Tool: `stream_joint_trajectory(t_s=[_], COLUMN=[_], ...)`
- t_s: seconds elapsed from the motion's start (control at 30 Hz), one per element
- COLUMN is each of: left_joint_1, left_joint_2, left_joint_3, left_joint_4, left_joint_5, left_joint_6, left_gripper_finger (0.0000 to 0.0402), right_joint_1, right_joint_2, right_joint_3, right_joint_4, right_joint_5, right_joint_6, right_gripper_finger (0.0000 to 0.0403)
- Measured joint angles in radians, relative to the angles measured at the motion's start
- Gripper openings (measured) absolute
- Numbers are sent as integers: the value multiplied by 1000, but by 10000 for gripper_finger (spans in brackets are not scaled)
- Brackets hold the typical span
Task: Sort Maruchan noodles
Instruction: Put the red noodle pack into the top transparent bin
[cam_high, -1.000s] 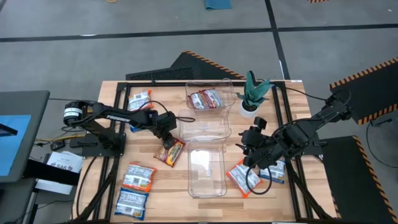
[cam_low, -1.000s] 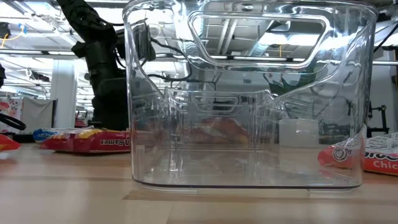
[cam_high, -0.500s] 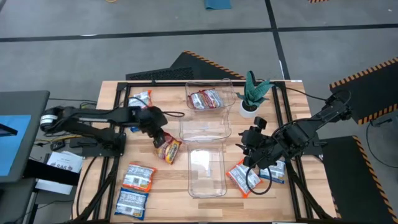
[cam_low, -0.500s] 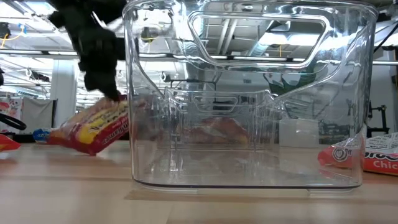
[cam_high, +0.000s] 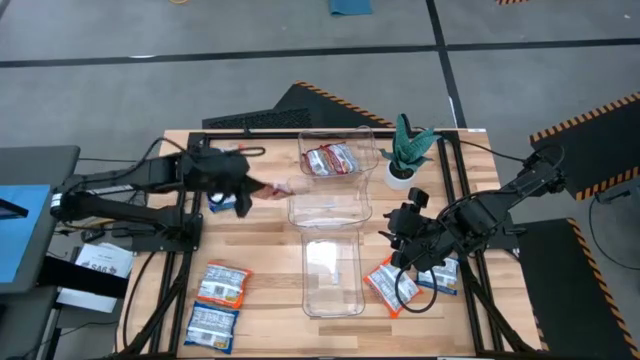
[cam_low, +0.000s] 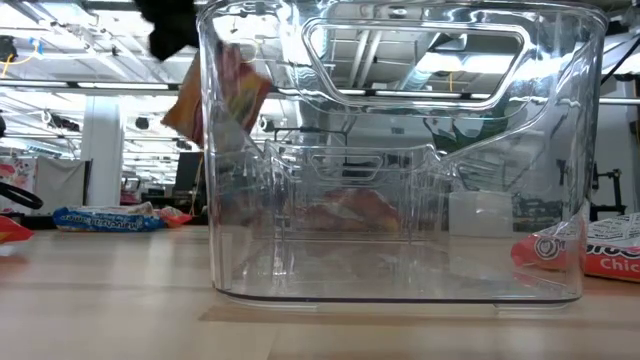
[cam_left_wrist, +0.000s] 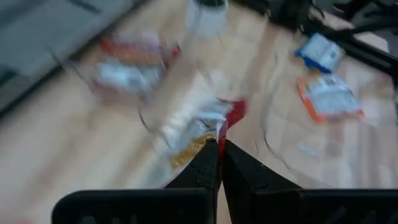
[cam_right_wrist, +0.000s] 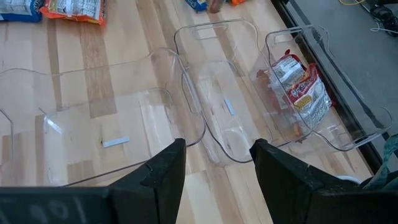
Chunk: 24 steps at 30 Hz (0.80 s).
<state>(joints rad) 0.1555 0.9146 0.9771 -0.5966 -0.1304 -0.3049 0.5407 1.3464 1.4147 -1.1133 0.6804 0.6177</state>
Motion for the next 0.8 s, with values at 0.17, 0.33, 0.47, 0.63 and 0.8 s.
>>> stream_joint_trajectory(t_s=[0.17, 0.33, 0.47, 0.63, 0.8], left_joint_1=[50, 131, 191, 246, 292], left_joint_2=[147, 365, 537, 701, 767], left_joint_3=[172, 325, 435, 548, 562], left_joint_4=[35, 109, 183, 198, 179], left_joint_5=[-51, 3, 36, 47, 35], left_joint_6=[167, 304, 387, 443, 468], left_gripper_finger=[0, 0, 0, 0, 0], right_joint_1=[0, 0, 0, 0, 0], right_joint_2=[0, 0, 0, 0, 0], right_joint_3=[0, 0, 0, 0, 0], right_joint_4=[0, 0, 0, -1, -1], right_joint_5=[0, 1, 1, 1, 1], right_joint_6=[-1, -1, -1, -13, -16], right_gripper_finger=[211, 211, 211, 211, 211])
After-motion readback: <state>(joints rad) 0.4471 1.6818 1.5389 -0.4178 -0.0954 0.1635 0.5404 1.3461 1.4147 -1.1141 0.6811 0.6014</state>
